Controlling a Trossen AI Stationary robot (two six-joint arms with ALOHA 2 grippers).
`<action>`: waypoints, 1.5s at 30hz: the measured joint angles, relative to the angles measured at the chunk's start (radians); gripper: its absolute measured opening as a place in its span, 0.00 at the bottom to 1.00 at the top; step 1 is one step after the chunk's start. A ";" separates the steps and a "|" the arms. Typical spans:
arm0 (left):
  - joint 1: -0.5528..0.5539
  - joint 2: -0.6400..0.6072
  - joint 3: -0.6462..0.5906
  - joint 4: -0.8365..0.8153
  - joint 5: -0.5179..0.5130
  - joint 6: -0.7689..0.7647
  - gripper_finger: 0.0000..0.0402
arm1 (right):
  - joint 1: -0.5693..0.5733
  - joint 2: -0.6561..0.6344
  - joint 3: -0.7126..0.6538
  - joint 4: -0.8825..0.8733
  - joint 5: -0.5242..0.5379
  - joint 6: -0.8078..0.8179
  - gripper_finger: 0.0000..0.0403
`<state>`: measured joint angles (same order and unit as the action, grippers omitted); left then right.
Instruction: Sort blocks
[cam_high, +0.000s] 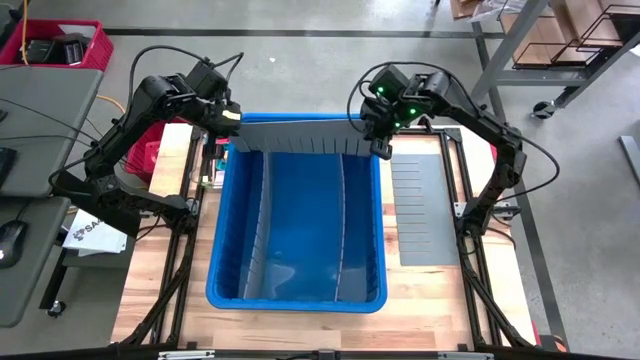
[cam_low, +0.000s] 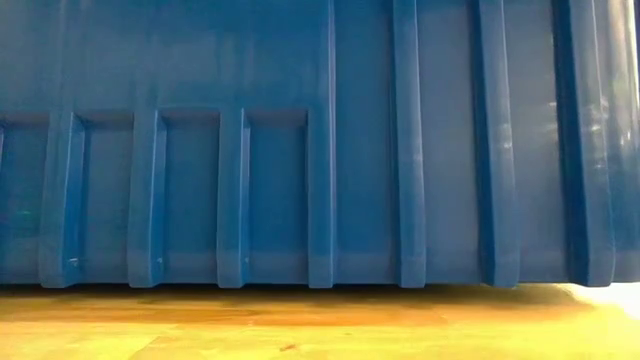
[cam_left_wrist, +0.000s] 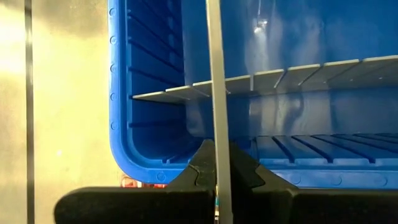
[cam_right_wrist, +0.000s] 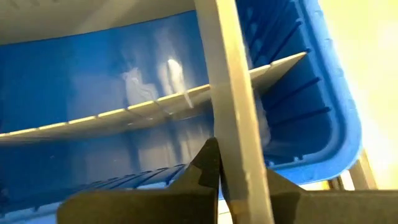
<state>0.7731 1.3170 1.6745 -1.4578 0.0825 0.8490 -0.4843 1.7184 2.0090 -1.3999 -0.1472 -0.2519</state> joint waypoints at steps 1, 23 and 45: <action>0.000 0.000 0.000 0.001 0.001 0.000 0.00 | 0.000 0.000 0.000 -0.008 -0.002 -0.021 0.00; 0.000 0.000 0.001 0.012 0.003 -0.002 0.00 | 0.022 0.002 -0.002 -0.005 0.159 -0.187 0.00; -0.031 -0.002 0.005 0.019 0.054 -0.010 0.00 | 0.013 0.006 -0.003 -0.117 0.230 -0.194 0.00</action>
<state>0.7422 1.3153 1.6795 -1.4389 0.1362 0.8391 -0.4717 1.7242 2.0059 -1.5167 0.0825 -0.4459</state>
